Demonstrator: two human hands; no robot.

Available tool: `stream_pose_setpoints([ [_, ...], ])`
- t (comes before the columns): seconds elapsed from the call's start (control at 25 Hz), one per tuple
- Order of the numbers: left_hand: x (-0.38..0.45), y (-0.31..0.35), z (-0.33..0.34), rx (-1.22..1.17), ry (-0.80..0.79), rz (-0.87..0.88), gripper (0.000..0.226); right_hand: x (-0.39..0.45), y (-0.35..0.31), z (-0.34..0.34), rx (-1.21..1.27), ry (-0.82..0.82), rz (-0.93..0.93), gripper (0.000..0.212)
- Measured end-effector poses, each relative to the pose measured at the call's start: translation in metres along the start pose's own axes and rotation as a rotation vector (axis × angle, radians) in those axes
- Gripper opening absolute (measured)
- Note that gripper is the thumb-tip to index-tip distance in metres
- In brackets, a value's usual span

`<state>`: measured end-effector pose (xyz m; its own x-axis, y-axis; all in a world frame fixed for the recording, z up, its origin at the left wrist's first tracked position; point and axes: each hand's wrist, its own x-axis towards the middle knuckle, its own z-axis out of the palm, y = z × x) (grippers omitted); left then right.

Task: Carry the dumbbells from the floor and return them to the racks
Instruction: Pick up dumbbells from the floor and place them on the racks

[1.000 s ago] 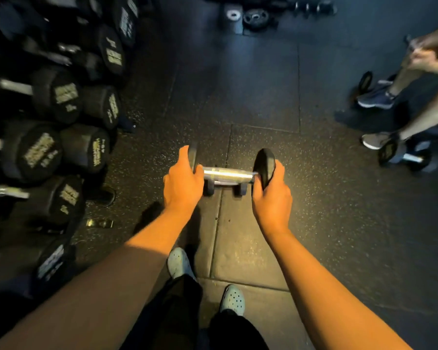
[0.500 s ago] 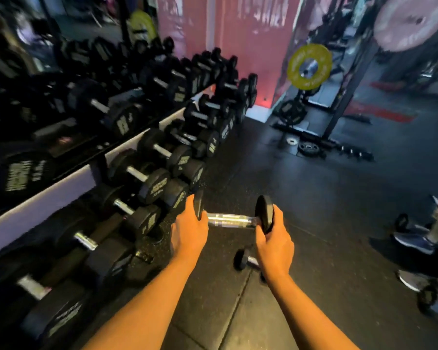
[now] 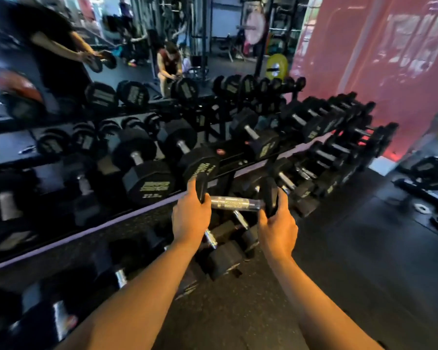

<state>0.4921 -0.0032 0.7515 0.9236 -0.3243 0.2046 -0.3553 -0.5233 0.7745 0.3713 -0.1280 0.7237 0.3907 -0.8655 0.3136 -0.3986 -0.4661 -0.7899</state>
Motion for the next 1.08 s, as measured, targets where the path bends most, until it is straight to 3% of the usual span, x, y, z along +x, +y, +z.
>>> stream_pose_setpoints([
  [0.52, 0.152, -0.189, -0.220, 0.150, 0.610, -0.393, 0.048, -0.007, -0.233, 0.324, 0.229, -0.381, -0.479, 0.057],
  [0.84, 0.160, -0.277, -0.323, 0.128, 1.029, -0.614, 0.045, -0.080, -0.360, 0.454, 0.435, -0.635, -0.776, 0.054],
  [1.08, 0.133, -0.342, -0.401, 0.122, 1.250, -0.759, 0.046, -0.176, -0.436, 0.522, 0.519, -0.785, -0.989, 0.058],
])
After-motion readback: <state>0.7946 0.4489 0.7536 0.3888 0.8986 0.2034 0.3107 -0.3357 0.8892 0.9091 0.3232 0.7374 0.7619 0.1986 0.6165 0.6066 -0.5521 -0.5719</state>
